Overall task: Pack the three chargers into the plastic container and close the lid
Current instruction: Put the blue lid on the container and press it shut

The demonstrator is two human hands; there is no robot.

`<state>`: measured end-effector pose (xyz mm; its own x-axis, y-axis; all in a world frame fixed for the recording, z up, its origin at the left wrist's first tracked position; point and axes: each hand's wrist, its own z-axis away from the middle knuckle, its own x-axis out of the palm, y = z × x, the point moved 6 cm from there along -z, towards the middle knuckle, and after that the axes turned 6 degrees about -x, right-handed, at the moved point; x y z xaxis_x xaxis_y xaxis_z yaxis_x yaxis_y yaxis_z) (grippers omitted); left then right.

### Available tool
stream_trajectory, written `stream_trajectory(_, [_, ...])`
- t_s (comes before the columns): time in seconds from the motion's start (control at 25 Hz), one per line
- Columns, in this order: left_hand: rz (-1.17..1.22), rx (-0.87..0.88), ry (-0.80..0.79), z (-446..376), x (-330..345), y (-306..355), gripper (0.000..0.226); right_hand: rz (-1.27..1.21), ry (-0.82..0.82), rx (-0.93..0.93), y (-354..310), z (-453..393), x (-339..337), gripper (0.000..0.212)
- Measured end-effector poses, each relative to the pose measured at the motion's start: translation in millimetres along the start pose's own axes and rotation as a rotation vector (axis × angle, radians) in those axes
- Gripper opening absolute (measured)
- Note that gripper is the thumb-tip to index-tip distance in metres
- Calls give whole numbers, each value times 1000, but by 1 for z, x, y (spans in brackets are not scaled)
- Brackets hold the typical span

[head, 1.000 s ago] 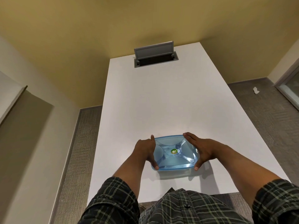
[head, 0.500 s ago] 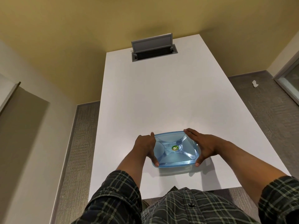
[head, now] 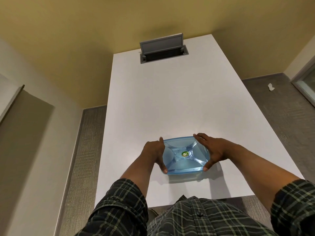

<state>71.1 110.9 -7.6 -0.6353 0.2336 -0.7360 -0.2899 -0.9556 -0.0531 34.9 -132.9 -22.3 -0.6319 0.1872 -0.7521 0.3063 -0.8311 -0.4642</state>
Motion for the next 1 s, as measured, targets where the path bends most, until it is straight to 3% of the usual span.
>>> stream_trajectory(0.36, [146,9,-132,-5,8,-6,160,29,22,-8,10,-9,4,158])
stream_trajectory(0.68, [140,5,-65,-9,10,-8,150,24,52,-22,19,-10,8,155])
stream_trajectory(0.76, [115,3,-52,-8,10,-8,151,-93,134,10,19,-12,1,131])
stream_trajectory(0.92, [81,4,-18,-5,7,-7,145,-387,480,262,37,-24,-15,40])
stream_trajectory(1.0, [68,0,-5,-5,7,-7,142,-470,518,389,43,-27,-11,33])
